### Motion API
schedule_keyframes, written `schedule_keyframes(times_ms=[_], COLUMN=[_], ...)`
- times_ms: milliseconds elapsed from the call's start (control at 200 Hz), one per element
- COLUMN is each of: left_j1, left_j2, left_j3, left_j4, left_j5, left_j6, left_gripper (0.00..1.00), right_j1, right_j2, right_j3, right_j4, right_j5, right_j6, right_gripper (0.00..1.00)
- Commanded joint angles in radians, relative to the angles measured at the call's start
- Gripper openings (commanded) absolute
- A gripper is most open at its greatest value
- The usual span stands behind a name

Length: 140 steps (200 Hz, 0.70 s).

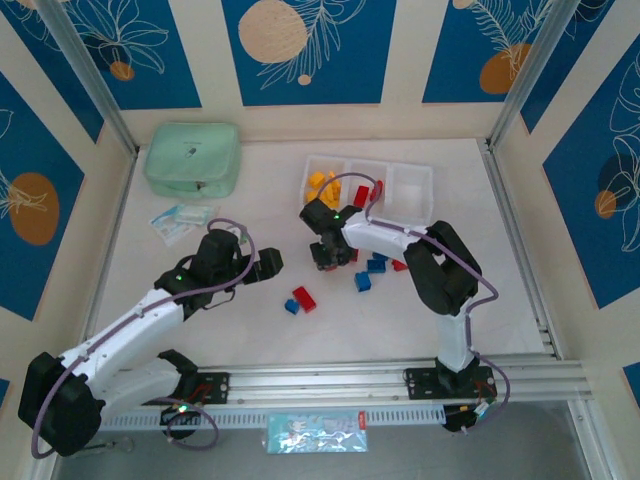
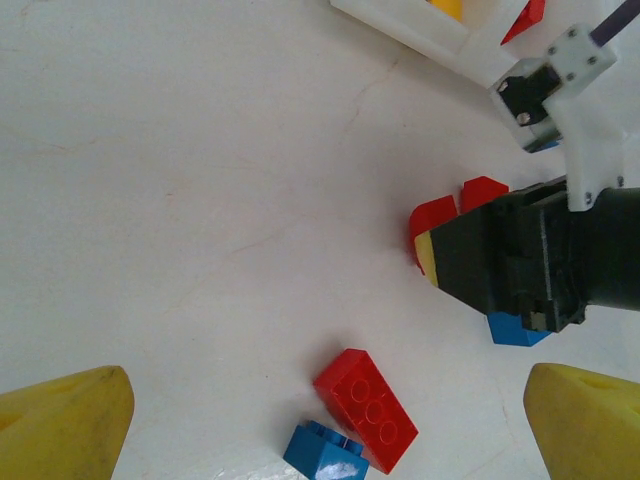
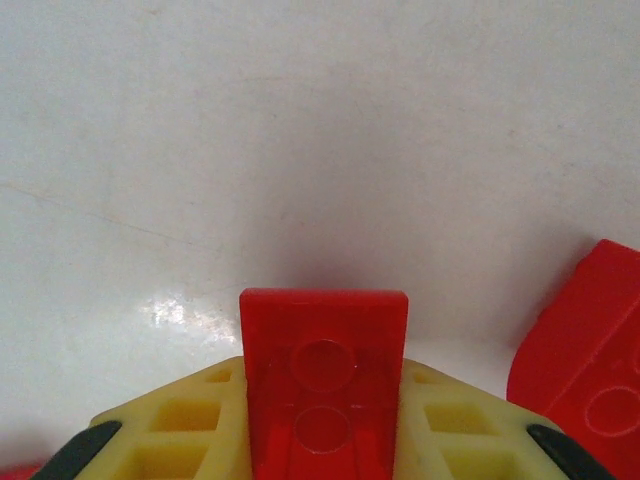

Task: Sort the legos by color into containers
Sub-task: Pick up the lego from the center of the table, then place the lego in the container.

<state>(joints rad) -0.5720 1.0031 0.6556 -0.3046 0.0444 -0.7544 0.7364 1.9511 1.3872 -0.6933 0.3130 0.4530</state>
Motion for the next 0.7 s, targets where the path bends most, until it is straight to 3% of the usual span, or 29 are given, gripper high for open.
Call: schedule_keyframes(times_ms=[0, 300, 695], left_j1=[-0.009, -0.012, -0.026], left_j2=[0.004, 0.090, 0.196], left_j3=[0.034, 0.081, 0.140], left_j4=[-0.004, 0.054, 0.130], left_j5=[0.014, 0.070, 0.078], left_j6=[0.003, 0.003, 0.004], left_gripper=[1.00, 1.00, 1.00], right_j1=[-0.034, -0.204, -0.360], right_j2=[-0.106, -0.150, 0.082], right_j3=[-0.002, 0.056, 0.333], right_j4=[0.004, 0.011, 0.018], right_j5=[-0.046, -0.074, -0.069], right_j6=[0.000, -0.029, -0.081], right_gripper=[0.22, 0.22, 0.22])
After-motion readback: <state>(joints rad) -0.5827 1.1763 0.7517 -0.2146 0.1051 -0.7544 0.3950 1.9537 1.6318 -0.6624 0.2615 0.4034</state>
